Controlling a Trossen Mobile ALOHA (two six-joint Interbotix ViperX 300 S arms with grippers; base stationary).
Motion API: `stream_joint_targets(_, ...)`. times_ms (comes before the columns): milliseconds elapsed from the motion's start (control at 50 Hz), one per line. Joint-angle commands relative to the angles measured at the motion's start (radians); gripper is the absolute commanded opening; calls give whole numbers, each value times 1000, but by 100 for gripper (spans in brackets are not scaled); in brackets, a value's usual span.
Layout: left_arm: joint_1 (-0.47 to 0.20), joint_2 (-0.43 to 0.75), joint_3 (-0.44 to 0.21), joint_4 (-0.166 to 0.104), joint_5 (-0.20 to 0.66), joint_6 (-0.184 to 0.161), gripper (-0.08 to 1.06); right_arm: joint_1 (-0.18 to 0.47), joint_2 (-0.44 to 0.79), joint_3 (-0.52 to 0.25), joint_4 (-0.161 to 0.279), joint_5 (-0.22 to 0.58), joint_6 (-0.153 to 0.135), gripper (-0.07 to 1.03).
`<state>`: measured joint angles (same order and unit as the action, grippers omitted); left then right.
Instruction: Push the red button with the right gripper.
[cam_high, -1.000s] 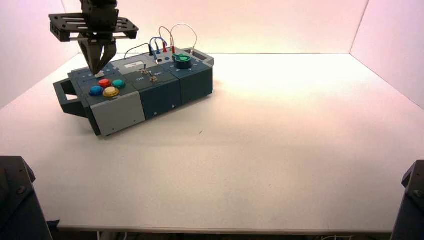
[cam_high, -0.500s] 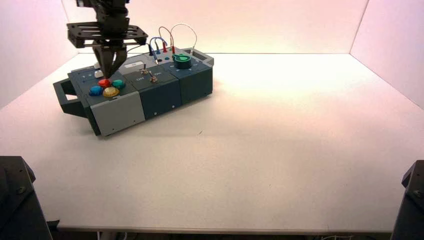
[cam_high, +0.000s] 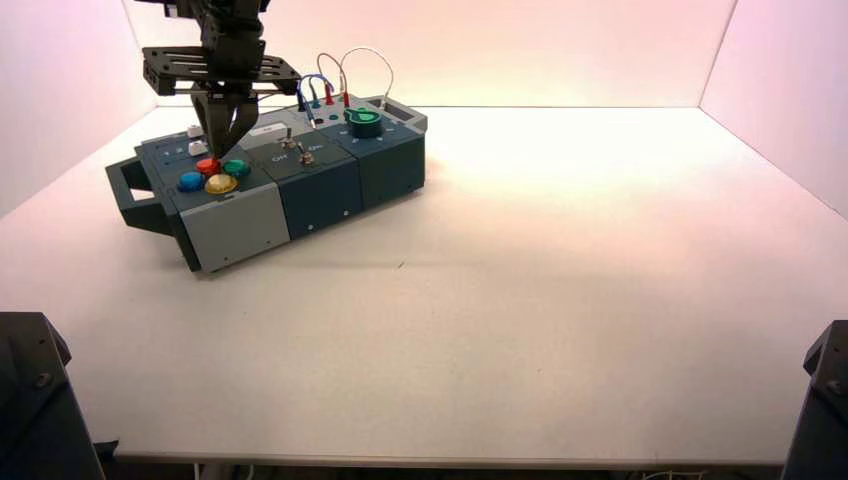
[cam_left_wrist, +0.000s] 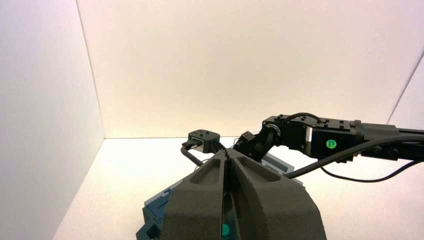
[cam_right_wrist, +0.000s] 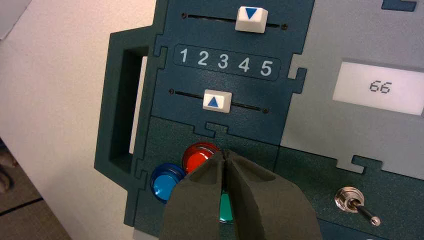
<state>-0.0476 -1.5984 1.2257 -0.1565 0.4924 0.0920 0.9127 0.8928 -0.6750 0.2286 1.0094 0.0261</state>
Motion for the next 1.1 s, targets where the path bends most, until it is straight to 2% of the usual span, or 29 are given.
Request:
stream_joint_targets(20, 8, 11, -12, -2, -11, 5, -3, 11, -34, -31, 14, 5, 0, -2)
stream_joint_targets(420, 8, 11, -12, -2, -9, 5, -3, 8, -37, -78, -2, 12, 2, -2)
stream_joint_targets(680, 9, 11, -12, -2, -11, 3, -3, 6, -15, -137, -3, 63, 0, -2)
stream_joint_targets(1100, 9, 9, -12, -2, -11, 5, -3, 8, -3, -120, -2, 84, 0, -2)
